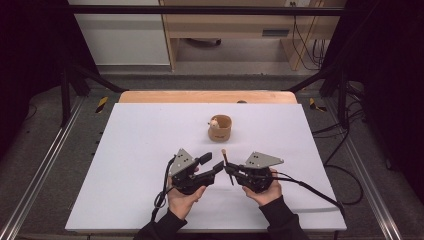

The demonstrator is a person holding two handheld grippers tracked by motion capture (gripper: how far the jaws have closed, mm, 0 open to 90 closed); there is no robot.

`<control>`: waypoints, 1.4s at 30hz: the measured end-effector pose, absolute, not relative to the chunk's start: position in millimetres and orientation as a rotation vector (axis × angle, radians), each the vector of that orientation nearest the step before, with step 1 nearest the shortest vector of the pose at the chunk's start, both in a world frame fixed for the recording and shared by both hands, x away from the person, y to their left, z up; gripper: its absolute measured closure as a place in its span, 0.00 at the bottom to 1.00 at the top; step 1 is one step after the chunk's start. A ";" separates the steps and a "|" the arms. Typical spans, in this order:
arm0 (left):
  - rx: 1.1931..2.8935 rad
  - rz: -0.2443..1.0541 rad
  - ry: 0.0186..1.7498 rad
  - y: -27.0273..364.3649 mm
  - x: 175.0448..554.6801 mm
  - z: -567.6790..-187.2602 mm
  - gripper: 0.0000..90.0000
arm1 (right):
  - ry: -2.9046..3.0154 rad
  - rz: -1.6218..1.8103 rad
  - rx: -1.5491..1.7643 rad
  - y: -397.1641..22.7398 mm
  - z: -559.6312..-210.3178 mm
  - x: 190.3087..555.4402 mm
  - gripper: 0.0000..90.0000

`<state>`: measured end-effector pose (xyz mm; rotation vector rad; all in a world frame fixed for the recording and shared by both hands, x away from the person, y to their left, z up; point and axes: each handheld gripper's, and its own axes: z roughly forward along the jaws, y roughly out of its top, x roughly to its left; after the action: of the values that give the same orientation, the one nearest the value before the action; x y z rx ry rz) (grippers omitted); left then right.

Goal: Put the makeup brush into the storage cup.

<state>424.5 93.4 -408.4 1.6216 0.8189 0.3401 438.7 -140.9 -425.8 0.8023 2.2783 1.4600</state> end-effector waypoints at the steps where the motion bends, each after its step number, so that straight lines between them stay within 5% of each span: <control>1: 1.628 0.344 0.817 96.3 424.9 -407.4 0.46 | 2.275 1.460 0.803 -141.1 -425.6 438.7 0.93; 16: 1.713 0.379 0.824 146.7 427.0 -408.2 0.21 | 2.197 1.488 0.855 -147.9 -415.2 442.1 0.93; 42: 1.757 0.454 0.966 217.4 432.5 -432.9 0.11 | 1.997 1.552 0.998 -161.4 -398.4 473.6 0.93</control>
<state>432.5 217.4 -432.9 1.7567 0.9661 0.4535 473.6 -161.4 -398.4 0.9978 1.9974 1.5518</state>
